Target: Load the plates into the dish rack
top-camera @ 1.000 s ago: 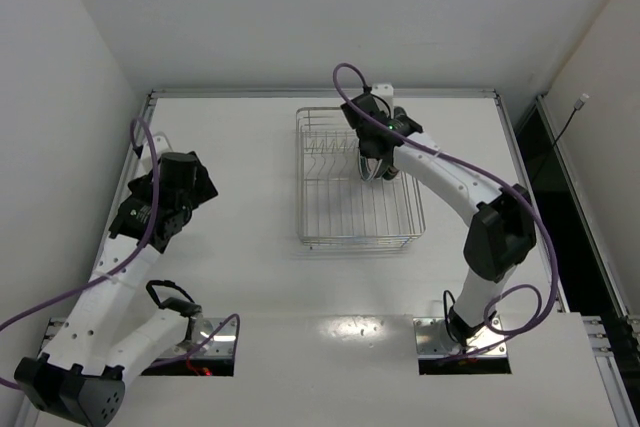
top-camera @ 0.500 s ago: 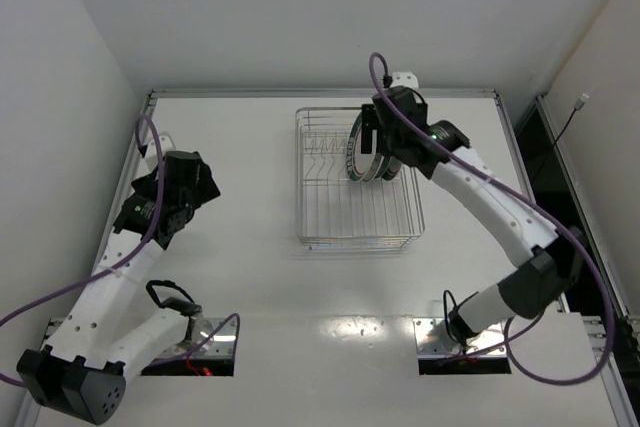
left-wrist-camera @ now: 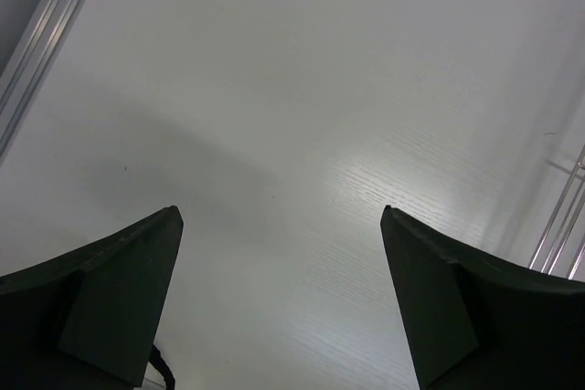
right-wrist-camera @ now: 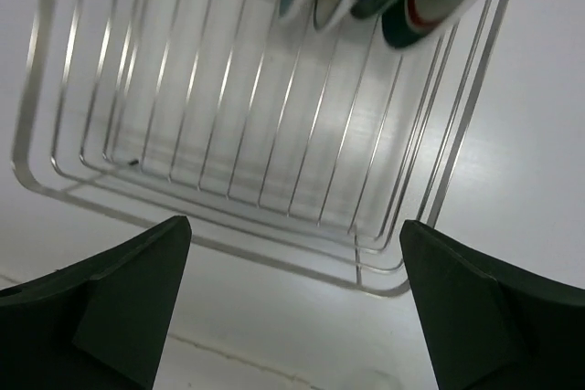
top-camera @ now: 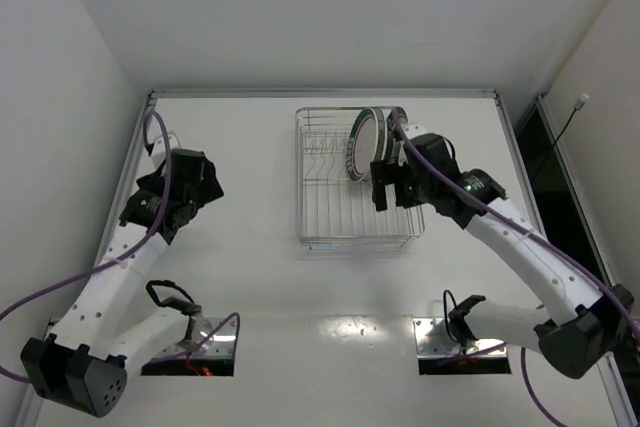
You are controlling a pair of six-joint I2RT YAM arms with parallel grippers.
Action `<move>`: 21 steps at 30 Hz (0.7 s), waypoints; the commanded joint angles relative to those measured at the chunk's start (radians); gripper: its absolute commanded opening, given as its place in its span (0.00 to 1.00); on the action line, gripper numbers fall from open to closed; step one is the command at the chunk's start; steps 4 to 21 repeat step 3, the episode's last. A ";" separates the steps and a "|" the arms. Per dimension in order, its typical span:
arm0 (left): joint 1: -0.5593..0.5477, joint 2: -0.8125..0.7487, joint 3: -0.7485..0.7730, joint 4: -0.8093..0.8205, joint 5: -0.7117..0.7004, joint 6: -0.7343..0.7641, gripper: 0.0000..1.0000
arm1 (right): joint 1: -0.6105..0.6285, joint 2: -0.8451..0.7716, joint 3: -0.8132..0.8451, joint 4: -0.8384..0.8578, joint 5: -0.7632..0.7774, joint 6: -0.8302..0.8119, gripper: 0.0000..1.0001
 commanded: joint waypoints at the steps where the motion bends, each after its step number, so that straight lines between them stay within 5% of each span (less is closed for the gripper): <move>1: -0.008 -0.006 -0.003 0.021 -0.013 0.003 0.89 | -0.001 -0.057 -0.061 0.025 -0.050 0.045 0.96; 21: -0.008 -0.006 -0.003 0.038 0.001 0.003 0.89 | -0.001 -0.074 -0.073 0.006 -0.015 0.046 0.98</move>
